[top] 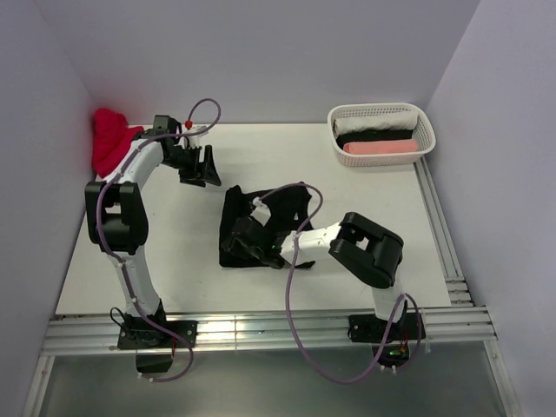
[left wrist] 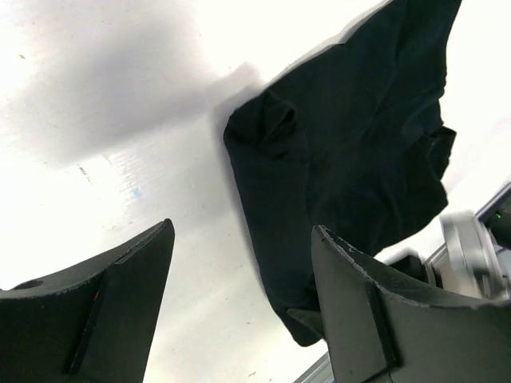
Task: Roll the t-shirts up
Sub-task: Roll the tshirt
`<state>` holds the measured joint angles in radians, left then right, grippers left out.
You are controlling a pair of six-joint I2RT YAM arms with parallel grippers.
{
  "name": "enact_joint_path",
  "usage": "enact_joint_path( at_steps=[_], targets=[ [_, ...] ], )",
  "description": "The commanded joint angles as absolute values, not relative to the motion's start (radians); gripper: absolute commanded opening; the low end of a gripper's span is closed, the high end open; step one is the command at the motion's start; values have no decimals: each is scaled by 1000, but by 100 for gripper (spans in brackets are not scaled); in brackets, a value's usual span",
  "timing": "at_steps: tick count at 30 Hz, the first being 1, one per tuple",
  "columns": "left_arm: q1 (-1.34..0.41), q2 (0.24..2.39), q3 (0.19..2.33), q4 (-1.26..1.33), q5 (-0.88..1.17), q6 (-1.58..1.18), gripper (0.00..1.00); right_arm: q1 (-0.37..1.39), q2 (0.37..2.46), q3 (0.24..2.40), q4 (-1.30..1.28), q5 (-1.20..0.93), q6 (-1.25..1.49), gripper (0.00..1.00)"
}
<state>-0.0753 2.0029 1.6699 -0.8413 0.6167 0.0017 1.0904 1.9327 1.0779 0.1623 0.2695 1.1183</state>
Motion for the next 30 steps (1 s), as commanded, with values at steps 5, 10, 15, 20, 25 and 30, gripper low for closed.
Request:
enact_joint_path(
  at_steps=[5,10,15,20,25,30],
  targets=[
    [-52,1974,1583,-835,733,95,73,1028,1989,876,816,5,1311,33],
    [-58,2009,1532,-807,794,135,73,1019,2040,816,971,-31,1388,33],
    [-78,2049,1509,-753,781,132,72,1015,2051,726,1092,-8,1462,32],
    [-115,2080,1503,-713,772,109,70,1015,2068,655,1172,31,1531,31],
    [-147,2079,1497,-672,750,69,65,1016,2094,597,1273,63,1627,31],
    [-181,2080,1511,-653,591,-32,52,1023,2054,609,1130,89,1629,41]
  ],
)
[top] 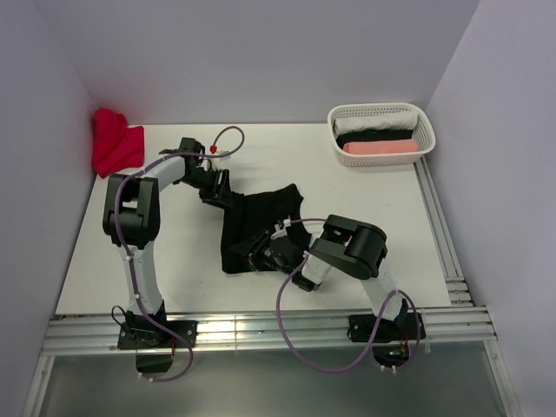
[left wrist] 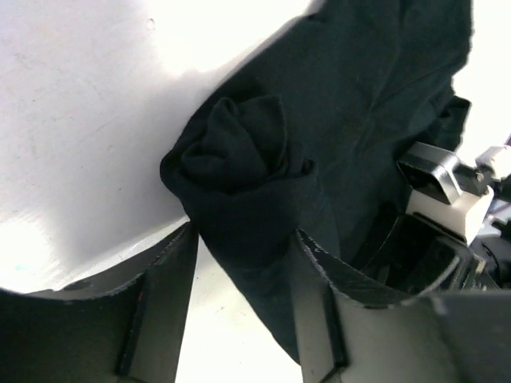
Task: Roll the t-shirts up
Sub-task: Roll the tshirt
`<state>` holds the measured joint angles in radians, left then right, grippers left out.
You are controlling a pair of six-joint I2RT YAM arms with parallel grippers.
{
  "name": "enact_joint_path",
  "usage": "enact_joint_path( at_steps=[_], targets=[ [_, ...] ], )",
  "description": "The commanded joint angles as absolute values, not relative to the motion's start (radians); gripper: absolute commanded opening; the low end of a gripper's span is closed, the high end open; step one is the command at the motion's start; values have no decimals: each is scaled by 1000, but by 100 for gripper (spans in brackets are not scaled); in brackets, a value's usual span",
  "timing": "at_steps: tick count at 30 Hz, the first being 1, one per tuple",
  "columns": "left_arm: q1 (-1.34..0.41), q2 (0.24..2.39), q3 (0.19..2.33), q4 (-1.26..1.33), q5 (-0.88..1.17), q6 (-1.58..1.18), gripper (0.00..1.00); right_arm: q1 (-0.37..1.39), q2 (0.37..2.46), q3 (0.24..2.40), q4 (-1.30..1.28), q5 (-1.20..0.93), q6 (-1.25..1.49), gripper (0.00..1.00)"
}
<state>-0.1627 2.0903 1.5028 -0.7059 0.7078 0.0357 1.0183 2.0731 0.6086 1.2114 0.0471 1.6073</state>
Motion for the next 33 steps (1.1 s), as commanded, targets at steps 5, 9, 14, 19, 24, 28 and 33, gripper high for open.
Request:
enact_joint_path(
  at_steps=[5,9,14,19,24,28,33],
  targets=[
    [-216,2062,1516,-655,424,-83,47,1043,1899,707,742,169,1530,51],
    [-233,2065,1532,-680,381,-75,47,1065,1807,791,441,236,1457,55],
    [-247,2060,1546,-695,334,-66,48,1118,1755,970,23,404,1376,60],
    [-261,2077,1572,-722,308,-63,47,1169,1770,1184,-279,546,1325,61],
    [-278,2080,1580,-732,291,-67,47,1192,1844,1328,-448,636,1267,54],
    [-287,2083,1592,-739,284,-69,48,1192,1928,1487,-518,661,1186,47],
    [-295,2097,1606,-755,272,-69,47,1190,2009,1565,-462,663,1085,41]
  ],
)
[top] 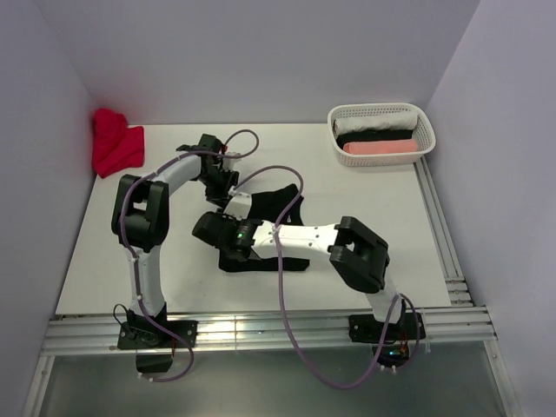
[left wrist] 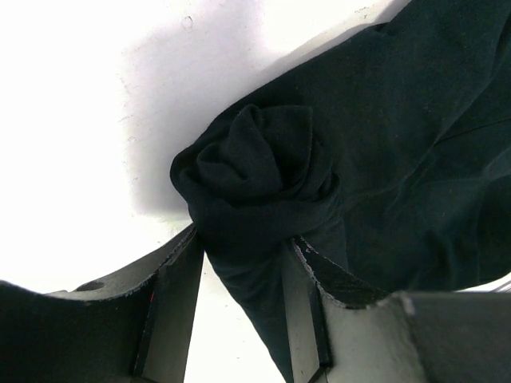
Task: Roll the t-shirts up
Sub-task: Roll the tshirt
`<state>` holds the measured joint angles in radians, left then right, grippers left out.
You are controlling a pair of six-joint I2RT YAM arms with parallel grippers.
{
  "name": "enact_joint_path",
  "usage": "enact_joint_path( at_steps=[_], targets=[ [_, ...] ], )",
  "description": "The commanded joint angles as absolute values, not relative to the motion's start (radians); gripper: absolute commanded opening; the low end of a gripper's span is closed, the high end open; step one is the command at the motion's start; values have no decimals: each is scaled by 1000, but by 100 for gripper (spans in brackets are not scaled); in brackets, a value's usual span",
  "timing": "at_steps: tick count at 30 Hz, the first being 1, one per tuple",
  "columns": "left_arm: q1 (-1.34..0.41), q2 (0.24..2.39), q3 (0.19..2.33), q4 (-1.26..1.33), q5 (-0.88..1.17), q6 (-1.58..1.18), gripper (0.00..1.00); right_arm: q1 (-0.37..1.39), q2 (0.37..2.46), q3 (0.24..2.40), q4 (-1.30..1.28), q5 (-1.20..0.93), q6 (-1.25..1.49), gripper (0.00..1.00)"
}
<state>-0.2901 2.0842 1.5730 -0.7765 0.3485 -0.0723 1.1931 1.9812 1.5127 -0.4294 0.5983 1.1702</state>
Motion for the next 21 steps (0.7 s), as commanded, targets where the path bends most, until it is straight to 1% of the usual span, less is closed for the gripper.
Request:
enact_joint_path(
  at_steps=[1,5,11,17,21],
  targets=[
    [-296,2097,1611,-756,270,-69,47,1192,2022,1597,-465,664,1069,41],
    [-299,2095,1609,-756,268,-67,47,1175,2098,1660,-528,661,1062,41],
    [-299,2094,1614,-761,273,-64,48,1172,2128,1664,-624,678,1110,42],
    [-301,2097,1620,-765,275,-60,50,1177,2117,1617,-666,686,1160,47],
    [-301,2103,1631,-772,276,-57,52,1186,2135,1637,-712,696,1177,51]
  ],
)
